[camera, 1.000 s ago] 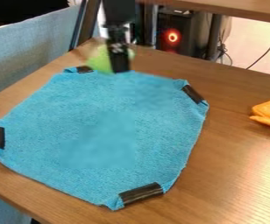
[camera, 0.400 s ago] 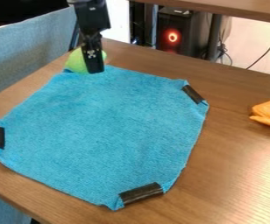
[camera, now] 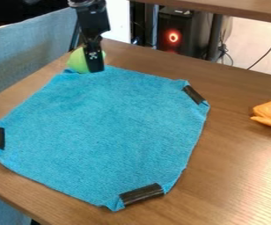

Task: Place the yellow object on the top left corner of the cloth

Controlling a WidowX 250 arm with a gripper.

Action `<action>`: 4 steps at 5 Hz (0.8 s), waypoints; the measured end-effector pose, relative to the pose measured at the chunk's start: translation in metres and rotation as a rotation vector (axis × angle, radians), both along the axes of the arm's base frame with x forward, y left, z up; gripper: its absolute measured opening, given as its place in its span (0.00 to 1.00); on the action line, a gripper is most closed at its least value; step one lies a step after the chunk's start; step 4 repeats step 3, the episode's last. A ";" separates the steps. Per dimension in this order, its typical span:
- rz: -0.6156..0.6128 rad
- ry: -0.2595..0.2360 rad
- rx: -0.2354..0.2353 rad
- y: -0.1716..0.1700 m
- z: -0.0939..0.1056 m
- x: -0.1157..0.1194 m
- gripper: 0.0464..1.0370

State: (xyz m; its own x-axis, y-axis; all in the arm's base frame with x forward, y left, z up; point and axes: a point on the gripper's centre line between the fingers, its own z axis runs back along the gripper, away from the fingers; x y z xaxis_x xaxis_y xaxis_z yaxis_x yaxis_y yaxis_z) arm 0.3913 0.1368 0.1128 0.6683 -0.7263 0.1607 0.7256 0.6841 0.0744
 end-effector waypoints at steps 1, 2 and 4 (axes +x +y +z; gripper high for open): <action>0.088 0.017 -0.010 0.025 -0.012 -0.001 0.85; 0.152 0.039 -0.002 0.031 -0.015 -0.005 0.93; 0.163 0.075 -0.032 0.025 -0.026 -0.013 0.96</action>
